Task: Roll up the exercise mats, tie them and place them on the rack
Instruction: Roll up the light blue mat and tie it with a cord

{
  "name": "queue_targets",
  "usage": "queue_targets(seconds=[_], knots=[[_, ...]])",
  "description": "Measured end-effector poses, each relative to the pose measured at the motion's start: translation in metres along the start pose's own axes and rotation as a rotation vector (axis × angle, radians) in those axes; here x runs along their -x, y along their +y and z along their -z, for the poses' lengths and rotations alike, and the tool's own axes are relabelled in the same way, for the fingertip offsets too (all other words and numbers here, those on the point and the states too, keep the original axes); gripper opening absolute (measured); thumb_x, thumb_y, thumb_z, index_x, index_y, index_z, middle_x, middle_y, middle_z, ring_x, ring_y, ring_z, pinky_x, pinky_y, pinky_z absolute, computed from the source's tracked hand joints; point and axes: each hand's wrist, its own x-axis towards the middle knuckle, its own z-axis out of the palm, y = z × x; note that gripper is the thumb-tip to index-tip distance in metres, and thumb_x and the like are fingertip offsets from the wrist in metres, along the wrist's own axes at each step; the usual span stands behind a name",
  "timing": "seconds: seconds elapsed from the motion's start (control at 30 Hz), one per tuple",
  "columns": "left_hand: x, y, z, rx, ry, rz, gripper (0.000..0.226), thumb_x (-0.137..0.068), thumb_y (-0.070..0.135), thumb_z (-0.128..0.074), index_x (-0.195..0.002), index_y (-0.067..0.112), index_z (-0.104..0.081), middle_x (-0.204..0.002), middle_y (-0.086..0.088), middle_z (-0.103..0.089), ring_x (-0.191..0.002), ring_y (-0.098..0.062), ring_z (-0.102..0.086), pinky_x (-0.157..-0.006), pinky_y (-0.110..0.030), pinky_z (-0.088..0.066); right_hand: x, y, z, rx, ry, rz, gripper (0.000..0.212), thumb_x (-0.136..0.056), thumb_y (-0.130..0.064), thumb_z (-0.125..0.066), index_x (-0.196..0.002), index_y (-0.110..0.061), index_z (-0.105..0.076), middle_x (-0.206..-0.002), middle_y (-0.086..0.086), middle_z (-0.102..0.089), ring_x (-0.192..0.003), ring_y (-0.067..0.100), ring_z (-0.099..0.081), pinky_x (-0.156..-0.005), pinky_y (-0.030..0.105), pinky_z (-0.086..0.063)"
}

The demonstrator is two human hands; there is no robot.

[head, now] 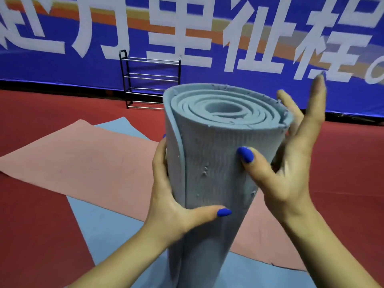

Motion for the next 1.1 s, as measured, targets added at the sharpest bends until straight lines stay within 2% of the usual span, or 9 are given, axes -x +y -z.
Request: queue_targets(seconds=[0.07, 0.13, 0.3, 0.43, 0.57, 0.67, 0.77, 0.9, 1.1], knots=[[0.0, -0.012, -0.004, -0.063, -0.059, 0.044, 0.127, -0.035, 0.067, -0.085, -0.133, 0.067, -0.005, -0.147, 0.032, -0.022, -0.137, 0.0, -0.031, -0.109, -0.034, -0.039, -0.002, -0.006, -0.001, 0.061, 0.064, 0.075, 0.092, -0.053, -0.076, -0.069, -0.125, -0.023, -0.046, -0.124, -0.011, -0.048, -0.107, 0.001, -0.053, -0.093, 0.02, -0.04], [0.001, -0.027, -0.008, -0.141, -0.085, 0.06, 0.127, -0.039, 0.06, -0.085, -0.129, 0.073, 0.004, -0.144, 0.043, -0.01, -0.139, 0.006, -0.021, -0.113, -0.039, -0.033, 0.005, -0.023, -0.003, 0.045, 0.216, 0.181, 0.082, -0.052, -0.06, -0.076, -0.124, -0.038, -0.042, -0.128, -0.012, -0.049, -0.117, 0.002, -0.05, -0.097, 0.022, -0.043], [0.004, -0.037, -0.015, -0.111, -0.038, 0.042, 0.119, -0.049, 0.079, -0.072, -0.141, 0.059, 0.001, -0.147, 0.037, -0.013, -0.142, -0.001, -0.021, -0.114, -0.044, -0.03, 0.007, -0.028, -0.013, -0.023, 0.305, 0.241, 0.056, -0.059, -0.049, -0.075, -0.108, -0.035, -0.051, -0.117, 0.012, -0.056, -0.109, 0.022, -0.058, -0.093, 0.036, -0.048], [0.006, -0.042, -0.017, -0.12, 0.014, -0.025, 0.095, -0.07, 0.082, -0.054, -0.144, 0.055, -0.001, -0.151, 0.031, -0.012, -0.144, -0.006, -0.018, -0.115, -0.048, -0.026, 0.005, -0.029, -0.015, -0.053, 0.349, 0.24, 0.055, -0.06, -0.048, -0.075, -0.106, -0.027, -0.051, -0.11, 0.005, -0.058, -0.106, 0.02, -0.058, -0.092, 0.042, -0.047], [0.006, -0.039, -0.02, -0.136, 0.053, -0.097, 0.074, -0.083, 0.078, -0.036, -0.145, 0.053, -0.003, -0.152, 0.034, -0.01, -0.145, -0.005, -0.015, -0.116, -0.051, -0.023, 0.008, -0.034, -0.016, -0.05, 0.426, 0.256, 0.053, -0.06, -0.046, -0.075, -0.099, -0.017, -0.053, -0.106, -0.001, -0.059, -0.108, 0.013, -0.057, -0.092, 0.034, -0.046], [-0.003, -0.016, -0.018, -0.051, 0.089, -0.143, 0.073, -0.083, 0.077, -0.041, -0.145, 0.053, -0.012, -0.154, 0.021, -0.023, -0.143, -0.011, -0.027, -0.112, -0.047, -0.031, 0.011, -0.059, -0.01, -0.04, 0.484, 0.321, 0.05, -0.061, -0.047, -0.074, -0.098, -0.022, -0.052, -0.105, 0.001, -0.056, -0.105, 0.011, -0.056, -0.088, 0.021, -0.042], [-0.015, 0.004, -0.014, 0.092, 0.167, -0.194, 0.077, -0.078, 0.072, -0.056, -0.139, 0.033, -0.03, -0.133, 0.021, -0.05, -0.122, -0.008, -0.051, -0.095, -0.028, -0.045, 0.012, -0.077, -0.001, -0.004, 0.484, 0.417, 0.059, -0.066, -0.045, -0.071, -0.111, -0.016, -0.047, -0.113, 0.002, -0.048, -0.108, 0.002, -0.049, -0.091, 0.011, -0.034], [-0.009, -0.015, -0.018, 0.098, 0.149, -0.02, 0.078, -0.07, 0.078, -0.059, -0.135, 0.044, -0.031, -0.141, 0.0, -0.04, -0.133, -0.024, -0.04, -0.107, -0.052, -0.036, 0.014, -0.044, -0.021, -0.052, 0.39, 0.328, 0.056, -0.066, -0.044, -0.07, -0.113, -0.028, -0.044, -0.116, 0.003, -0.048, -0.108, 0.013, -0.051, -0.094, 0.023, -0.04], [-0.011, -0.027, -0.025, 0.061, 0.156, 0.031, 0.09, -0.076, 0.073, -0.056, -0.145, 0.021, -0.031, -0.143, 0.006, -0.047, -0.133, -0.014, -0.044, -0.108, -0.05, -0.037, 0.004, -0.02, -0.025, -0.079, 0.426, 0.315, 0.042, -0.066, -0.044, -0.069, -0.1, -0.032, -0.048, -0.107, 0.001, -0.049, -0.107, 0.019, -0.052, -0.094, 0.025, -0.04]])
